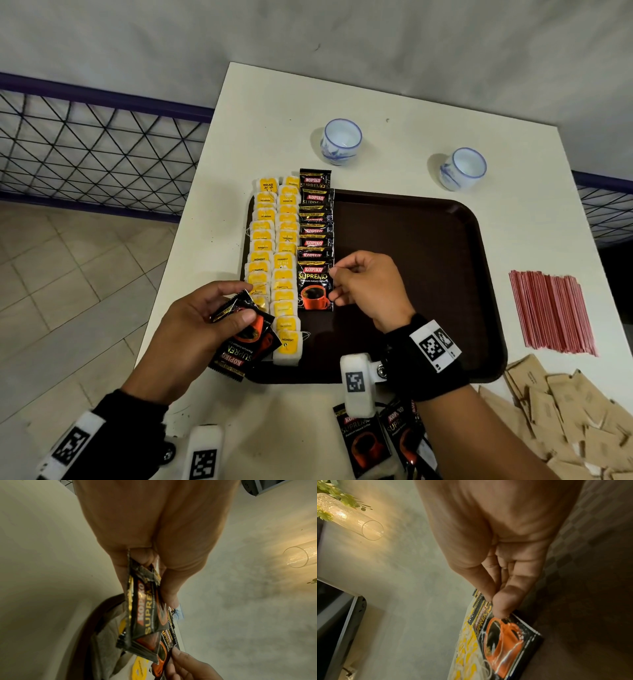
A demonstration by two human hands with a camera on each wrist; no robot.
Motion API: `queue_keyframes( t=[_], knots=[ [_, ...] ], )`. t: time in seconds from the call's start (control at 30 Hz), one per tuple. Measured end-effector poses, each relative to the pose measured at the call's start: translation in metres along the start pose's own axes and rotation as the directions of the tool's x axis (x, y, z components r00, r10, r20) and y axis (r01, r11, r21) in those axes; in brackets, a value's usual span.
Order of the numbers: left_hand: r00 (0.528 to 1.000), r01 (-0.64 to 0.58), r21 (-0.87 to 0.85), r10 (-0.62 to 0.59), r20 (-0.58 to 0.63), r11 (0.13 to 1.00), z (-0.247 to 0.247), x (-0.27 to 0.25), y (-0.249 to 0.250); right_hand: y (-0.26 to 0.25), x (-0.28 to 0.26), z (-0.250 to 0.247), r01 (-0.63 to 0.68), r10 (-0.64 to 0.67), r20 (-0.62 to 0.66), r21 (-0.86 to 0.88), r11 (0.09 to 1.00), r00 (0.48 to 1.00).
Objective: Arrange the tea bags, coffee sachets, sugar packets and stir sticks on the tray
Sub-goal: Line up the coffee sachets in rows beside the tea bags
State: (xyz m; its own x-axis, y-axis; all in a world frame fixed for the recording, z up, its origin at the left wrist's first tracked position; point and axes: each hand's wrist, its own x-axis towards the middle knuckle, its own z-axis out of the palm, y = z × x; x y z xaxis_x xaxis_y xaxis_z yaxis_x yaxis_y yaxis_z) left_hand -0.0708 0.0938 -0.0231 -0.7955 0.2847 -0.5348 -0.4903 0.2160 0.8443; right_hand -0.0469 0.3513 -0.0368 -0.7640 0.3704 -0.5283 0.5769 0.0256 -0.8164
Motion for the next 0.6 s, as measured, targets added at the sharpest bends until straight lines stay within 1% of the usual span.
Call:
queue_keyframes(
  t=[0.3, 0.43, 0.5, 0.57, 0.6],
  knots=[
    [1.000, -0.012, 0.008, 0.012, 0.009, 1.000, 0.001, 0.001, 0.001, 0.000, -0.001, -0.001, -0.009, 0.009, -0.007, 0.021, 1.000, 1.000],
    [0.999, -0.020, 0.021, 0.019, 0.038, 1.000, 0.002, 0.001, 0.004, -0.001, -0.004, -0.004, -0.010, 0.010, -0.019, 0.005, 1.000, 1.000],
    [0.998, -0.036, 0.021, 0.035, 0.056, 0.999, 0.003, 0.000, 0.006, -0.002, -0.007, -0.006, 0.018, -0.019, -0.040, -0.029, 0.999, 0.999],
    [0.995, -0.062, 0.021, 0.061, 0.074, 0.998, 0.005, -0.001, 0.011, -0.008, -0.013, -0.005, 0.083, -0.086, -0.051, -0.074, 0.994, 0.995],
    [0.994, -0.075, 0.021, 0.073, 0.085, 0.997, 0.008, -0.001, 0.012, -0.012, -0.018, -0.004, 0.121, -0.124, -0.035, -0.081, 0.989, 0.992]
  ],
)
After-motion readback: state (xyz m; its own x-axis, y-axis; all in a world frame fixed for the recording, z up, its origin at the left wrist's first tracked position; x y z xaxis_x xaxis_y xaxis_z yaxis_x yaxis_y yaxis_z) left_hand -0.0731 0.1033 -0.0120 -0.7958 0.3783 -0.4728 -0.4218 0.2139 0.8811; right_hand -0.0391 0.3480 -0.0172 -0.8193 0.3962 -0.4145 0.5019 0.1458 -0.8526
